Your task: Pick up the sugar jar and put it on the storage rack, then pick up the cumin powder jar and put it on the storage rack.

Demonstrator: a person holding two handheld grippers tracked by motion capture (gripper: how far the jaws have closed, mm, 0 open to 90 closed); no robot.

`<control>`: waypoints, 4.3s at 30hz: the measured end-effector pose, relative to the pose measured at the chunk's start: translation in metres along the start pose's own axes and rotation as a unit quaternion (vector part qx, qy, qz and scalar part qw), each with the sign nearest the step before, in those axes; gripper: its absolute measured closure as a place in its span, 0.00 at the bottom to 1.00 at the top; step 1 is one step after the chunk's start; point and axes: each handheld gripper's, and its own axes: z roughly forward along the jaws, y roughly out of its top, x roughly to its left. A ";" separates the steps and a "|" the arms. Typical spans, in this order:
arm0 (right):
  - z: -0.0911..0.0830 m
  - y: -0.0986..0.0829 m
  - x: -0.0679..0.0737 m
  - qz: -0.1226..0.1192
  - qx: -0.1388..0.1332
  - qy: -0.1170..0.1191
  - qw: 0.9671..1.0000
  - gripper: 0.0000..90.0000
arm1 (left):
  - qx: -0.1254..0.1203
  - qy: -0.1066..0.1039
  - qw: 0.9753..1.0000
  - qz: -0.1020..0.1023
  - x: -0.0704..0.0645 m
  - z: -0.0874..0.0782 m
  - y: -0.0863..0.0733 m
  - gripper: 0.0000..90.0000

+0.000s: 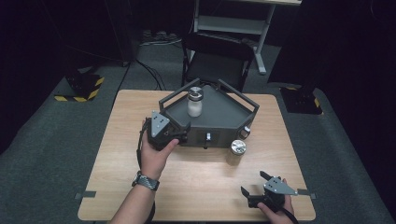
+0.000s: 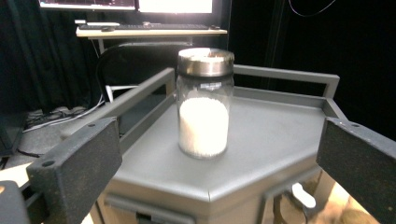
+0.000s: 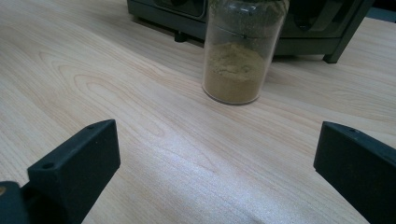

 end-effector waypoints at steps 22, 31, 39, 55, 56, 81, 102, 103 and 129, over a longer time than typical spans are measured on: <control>0.001 0.002 0.003 -0.008 0.006 -0.003 1.000 0.00 | 0.033 -0.016 0.999 0.018 -0.011 -0.060 -0.066 0.01; 0.002 0.003 0.004 -0.011 0.008 -0.004 1.000 0.00 | 0.069 -0.021 0.997 0.013 -0.013 -0.076 -0.094 0.01; 0.004 0.005 0.006 -0.014 0.010 -0.006 1.000 0.01 | 0.114 -0.030 0.993 0.022 -0.016 -0.080 -0.104 0.01; 0.003 0.004 0.010 -0.009 0.008 -0.017 1.000 0.00 | 0.161 -0.034 0.984 0.063 -0.029 -0.071 -0.097 0.01; 0.003 0.004 0.010 -0.008 0.008 -0.018 1.000 0.00 | 0.161 -0.036 0.984 0.066 -0.029 -0.071 -0.097 0.01; -0.013 0.014 0.002 0.029 -0.032 -0.028 0.999 0.00 | 0.153 -0.056 0.985 0.048 -0.021 -0.078 -0.100 0.01; -0.010 0.046 -0.007 0.027 -0.044 -0.035 0.998 0.00 | 0.156 -0.058 0.985 0.050 -0.021 -0.077 -0.099 0.01; -0.006 0.049 -0.007 0.028 -0.042 -0.036 0.998 0.00 | 0.157 -0.058 0.985 0.051 -0.022 -0.077 -0.099 0.01; 0.050 0.066 -0.003 0.024 -0.019 -0.041 0.999 0.00 | 0.160 -0.063 0.984 0.048 -0.017 -0.076 -0.098 0.01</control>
